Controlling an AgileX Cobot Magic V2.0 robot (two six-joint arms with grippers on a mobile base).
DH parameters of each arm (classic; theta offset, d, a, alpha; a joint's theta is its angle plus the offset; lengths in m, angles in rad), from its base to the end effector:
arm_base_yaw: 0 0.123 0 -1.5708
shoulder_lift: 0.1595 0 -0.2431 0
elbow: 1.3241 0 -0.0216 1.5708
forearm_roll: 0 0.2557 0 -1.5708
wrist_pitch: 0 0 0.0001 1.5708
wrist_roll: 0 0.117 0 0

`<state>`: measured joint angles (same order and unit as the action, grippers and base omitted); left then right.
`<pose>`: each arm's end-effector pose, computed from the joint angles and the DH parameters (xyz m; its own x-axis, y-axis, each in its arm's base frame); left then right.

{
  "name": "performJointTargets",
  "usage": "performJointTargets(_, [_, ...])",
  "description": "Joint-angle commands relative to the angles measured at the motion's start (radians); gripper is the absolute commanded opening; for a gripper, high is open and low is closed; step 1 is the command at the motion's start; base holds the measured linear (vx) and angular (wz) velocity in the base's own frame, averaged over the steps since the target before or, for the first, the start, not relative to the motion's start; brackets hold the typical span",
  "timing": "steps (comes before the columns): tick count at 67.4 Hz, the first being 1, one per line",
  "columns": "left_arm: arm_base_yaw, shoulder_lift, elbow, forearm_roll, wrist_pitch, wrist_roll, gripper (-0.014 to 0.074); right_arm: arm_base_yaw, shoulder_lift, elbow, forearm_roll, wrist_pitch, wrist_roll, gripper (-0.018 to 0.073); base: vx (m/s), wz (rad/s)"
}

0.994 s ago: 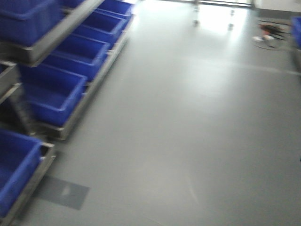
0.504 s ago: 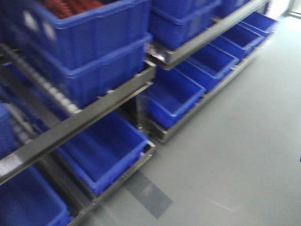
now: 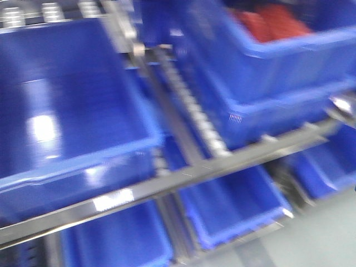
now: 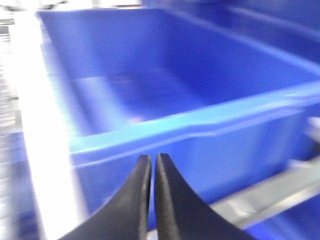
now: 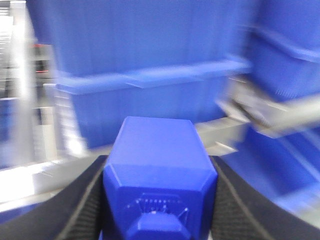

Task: Pour parts from conveyor to right shelf
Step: 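Turn the base to face an empty blue bin on the shelf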

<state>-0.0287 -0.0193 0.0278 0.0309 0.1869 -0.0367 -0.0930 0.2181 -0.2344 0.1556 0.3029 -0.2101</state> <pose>0.1288 -0.0030 0.1859 -0.1080 -0.0032 -0.9941 0.0223 0.9997 -0.0057 0.1406 -0.0077 0.2377 -0.1964 -0.0433 -0.9796 0.0356 0.9980 -0.0513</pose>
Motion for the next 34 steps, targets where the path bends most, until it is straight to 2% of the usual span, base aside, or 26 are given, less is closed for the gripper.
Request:
performJointTargets(1, [-0.005, -0.005, -0.019, -0.001, -0.071, -0.007, -0.0006, -0.001, 0.01, -0.03, -0.001, -0.081, -0.009, -0.0005, 0.15, 0.8])
performJointTargets(19, [-0.005, -0.005, -0.019, -0.001, -0.071, -0.007, -0.0006, -0.001, 0.01, -0.03, -0.001, -0.081, -0.009, -0.0005, 0.14, 0.74])
performJointTargets(34, [-0.005, -0.005, -0.019, -0.001, -0.071, -0.007, -0.0006, -0.001, 0.01, -0.03, -0.001, -0.081, -0.009, -0.0005, 0.13, 0.44])
